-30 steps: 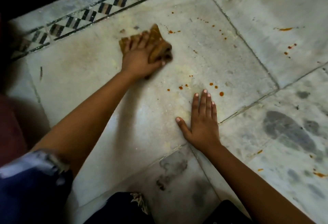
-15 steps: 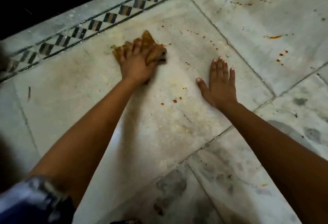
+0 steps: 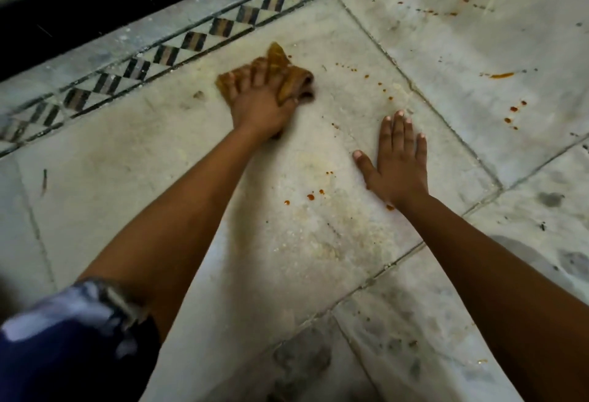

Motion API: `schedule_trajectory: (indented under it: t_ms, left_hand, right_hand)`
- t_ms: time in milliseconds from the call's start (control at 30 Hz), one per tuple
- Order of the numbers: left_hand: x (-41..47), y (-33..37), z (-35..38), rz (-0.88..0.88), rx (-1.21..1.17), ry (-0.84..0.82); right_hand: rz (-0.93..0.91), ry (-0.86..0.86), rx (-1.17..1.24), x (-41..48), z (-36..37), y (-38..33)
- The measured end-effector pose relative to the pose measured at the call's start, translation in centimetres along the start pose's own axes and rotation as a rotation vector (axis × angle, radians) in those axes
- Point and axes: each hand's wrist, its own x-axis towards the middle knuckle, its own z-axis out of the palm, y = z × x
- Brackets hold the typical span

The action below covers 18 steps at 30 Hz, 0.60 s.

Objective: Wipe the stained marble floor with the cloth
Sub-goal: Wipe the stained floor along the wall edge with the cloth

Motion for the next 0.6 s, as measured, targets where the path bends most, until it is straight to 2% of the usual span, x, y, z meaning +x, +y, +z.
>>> schedule_trajectory:
  t_ms: [67,133,200,267,333,367,467,600]
  left_hand:
    - [-2.9,-0.8,0.2,0.208,0.022,-0.012]
    - [-4.9,-4.0,-0.3,0.302,0.057,-0.021]
    - [-4.1,-7.7,-1.4,0.175,0.103,-0.013]
    - [-1.1,-9.0,-2.3,-0.065,0.107,-0.005]
    - [2.4,-6.9,-2.8,-0.212,0.059,0.004]
    - [4.0,-5.1,-2.8,-0.229,0.026,-0.01]
    - [6.5,0.4,-1.6,-0.125,0.026,-0.069]
    - [1.8,1.9,-0.2,0.229,0.101,-0.073]
  right_hand:
    - [-0.002,0.006,0.007,0.1,0.0,0.1]
    - [-0.006,-0.005,0.006,0.2,0.0,0.2]
    - [-0.006,-0.016,0.001,0.1,0.1,0.2]
    - [-0.003,-0.007,-0.002,0.1,0.0,0.1]
    - [-0.002,-0.012,-0.002,0.1,-0.2,0.0]
    - [0.001,-0.02,-0.003,0.1,-0.4,-0.1]
    - [0.006,-0.055,0.015,0.1,-0.6,-0.1]
    - [0.02,-0.086,0.091,0.0,-1.1,0.2]
